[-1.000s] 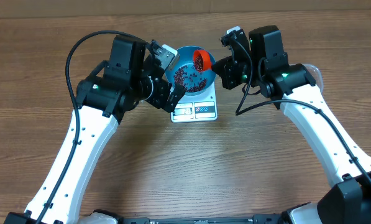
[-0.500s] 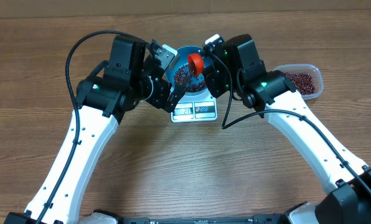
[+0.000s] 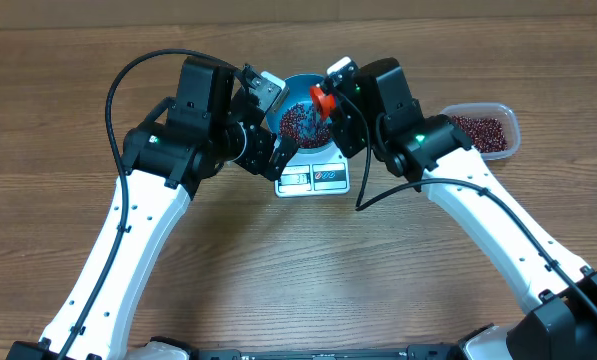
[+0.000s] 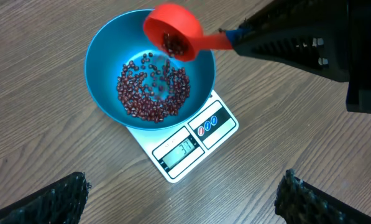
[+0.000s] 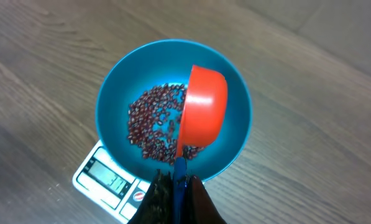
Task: Scoop item into bowl and weigh 150g on scale
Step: 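Tilt the scoop with the right gripper to pour beans into bowl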
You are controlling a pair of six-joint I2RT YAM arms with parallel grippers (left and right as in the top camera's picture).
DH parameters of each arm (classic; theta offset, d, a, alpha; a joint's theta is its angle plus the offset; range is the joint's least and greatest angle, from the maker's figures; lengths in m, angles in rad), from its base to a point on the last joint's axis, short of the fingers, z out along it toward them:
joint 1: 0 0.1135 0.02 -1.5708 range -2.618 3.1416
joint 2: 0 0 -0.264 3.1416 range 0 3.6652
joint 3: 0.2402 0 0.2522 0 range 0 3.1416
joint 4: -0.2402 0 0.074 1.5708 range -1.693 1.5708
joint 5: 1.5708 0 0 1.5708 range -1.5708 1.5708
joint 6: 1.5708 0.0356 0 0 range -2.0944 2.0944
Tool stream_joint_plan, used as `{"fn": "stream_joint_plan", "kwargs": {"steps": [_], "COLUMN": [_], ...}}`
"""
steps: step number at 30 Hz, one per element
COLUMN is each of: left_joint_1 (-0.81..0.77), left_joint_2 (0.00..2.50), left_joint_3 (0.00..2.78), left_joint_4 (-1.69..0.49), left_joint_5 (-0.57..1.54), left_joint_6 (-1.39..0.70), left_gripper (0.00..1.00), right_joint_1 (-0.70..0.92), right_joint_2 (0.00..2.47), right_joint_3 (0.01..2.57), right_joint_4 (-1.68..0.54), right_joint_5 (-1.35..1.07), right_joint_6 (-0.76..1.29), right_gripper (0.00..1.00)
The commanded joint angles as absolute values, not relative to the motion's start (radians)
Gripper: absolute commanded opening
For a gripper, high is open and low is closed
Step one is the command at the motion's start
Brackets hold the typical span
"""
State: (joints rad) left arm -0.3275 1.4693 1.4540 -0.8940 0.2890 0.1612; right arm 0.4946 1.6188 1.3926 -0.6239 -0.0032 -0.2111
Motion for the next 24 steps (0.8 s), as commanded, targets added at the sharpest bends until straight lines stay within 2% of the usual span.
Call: {"fn": "stream_joint_plan", "kwargs": {"steps": [1, 4, 8, 12, 16, 24], "left_joint_1": [-0.331, -0.331, -0.331, -0.331, -0.331, -0.331], "left_joint_2": [1.446, 1.446, 1.446, 1.446, 1.446, 1.446], "left_joint_3": [1.469, 1.469, 1.469, 1.469, 1.469, 1.469], "left_joint_4": [-0.893, -0.893, -0.893, -0.893, -0.893, -0.893], "left_joint_5": [0.304, 0.304, 0.304, 0.304, 0.304, 0.304], "left_joint_6": [0.180, 0.180, 0.180, 0.180, 0.180, 0.180], "left_gripper": [1.00, 1.00, 1.00, 0.99, 1.00, 1.00], "right_joint_1": [0.524, 0.546, 0.550, 0.554, 0.575, 0.571], "right_joint_2": [1.595, 1.595, 1.595, 1.595, 1.595, 1.595], "right_joint_3": [1.426, 1.426, 1.426, 1.426, 1.426, 1.426], "right_joint_4": [-0.612, -0.615, -0.588, -0.590, -0.619, -0.610], "right_joint_5": [0.047, 0.059, 0.135, 0.134, 0.121, 0.134], "right_joint_6": [-0.230, -0.282, -0.227, -0.220, -0.295, -0.251], "right_gripper": [0.04, 0.04, 0.04, 0.04, 0.04, 0.04]}}
